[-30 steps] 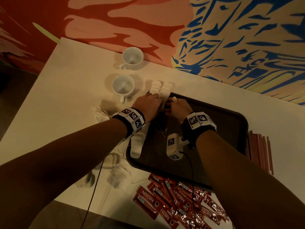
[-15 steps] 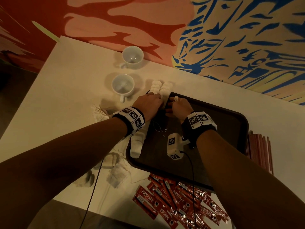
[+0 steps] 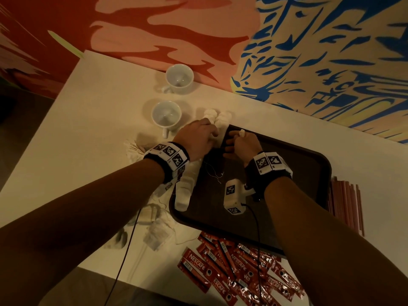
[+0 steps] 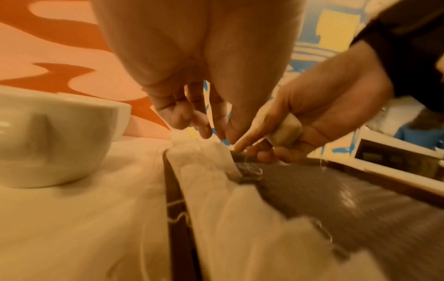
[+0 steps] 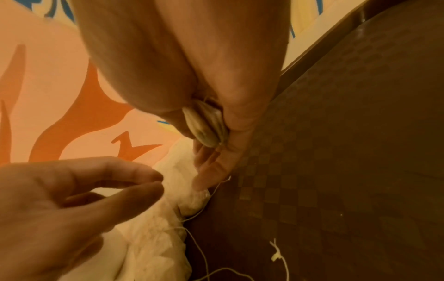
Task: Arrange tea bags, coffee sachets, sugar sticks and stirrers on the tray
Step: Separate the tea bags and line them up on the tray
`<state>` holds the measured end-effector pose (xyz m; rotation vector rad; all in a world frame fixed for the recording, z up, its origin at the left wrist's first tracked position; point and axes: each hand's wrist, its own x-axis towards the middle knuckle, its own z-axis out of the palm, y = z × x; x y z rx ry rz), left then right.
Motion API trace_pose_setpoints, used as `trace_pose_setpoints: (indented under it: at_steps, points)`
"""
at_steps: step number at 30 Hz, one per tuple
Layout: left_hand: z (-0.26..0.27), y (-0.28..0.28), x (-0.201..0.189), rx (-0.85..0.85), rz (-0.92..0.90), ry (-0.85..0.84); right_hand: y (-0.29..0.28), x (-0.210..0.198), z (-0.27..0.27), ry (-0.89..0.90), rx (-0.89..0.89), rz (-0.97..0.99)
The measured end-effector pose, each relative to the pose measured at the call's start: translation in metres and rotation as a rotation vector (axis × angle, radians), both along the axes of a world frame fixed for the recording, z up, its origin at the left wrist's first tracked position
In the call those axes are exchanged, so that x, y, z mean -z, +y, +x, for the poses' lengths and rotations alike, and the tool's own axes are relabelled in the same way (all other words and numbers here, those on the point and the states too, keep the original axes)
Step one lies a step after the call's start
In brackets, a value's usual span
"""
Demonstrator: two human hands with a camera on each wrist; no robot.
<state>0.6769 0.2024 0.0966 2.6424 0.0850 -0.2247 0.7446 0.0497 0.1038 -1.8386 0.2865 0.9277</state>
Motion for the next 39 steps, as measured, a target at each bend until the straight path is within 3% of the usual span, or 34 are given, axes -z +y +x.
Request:
trace_pose_setpoints:
  at_steps: [5,10,17,21,30,39]
  points:
    - [-0.021,0.007,-0.029,-0.248,-0.184,-0.146,-0.016,-0.033,-0.013,0.058,0.183,0.154]
    - [-0.061,0.001,-0.063,-0.439,-0.376,-0.205,-0.039,-0.067,-0.038,0.245,0.263,0.476]
    - [-0.117,-0.029,-0.1,-0.421,-0.514,-0.16,-0.078,-0.102,-0.08,0.335,0.16,0.645]
    - [-0.14,-0.05,-0.119,-0.346,-0.559,-0.129,-0.101,-0.127,-0.101,0.247,0.012,0.643]
    - [-0.164,-0.107,-0.175,-0.236,-0.635,-0.096,-0.138,-0.173,-0.139,0.021,-0.061,0.646]
    - [-0.177,-0.147,-0.207,-0.4,-0.762,-0.3,-0.172,-0.193,-0.156,-0.124,-0.237,0.603]
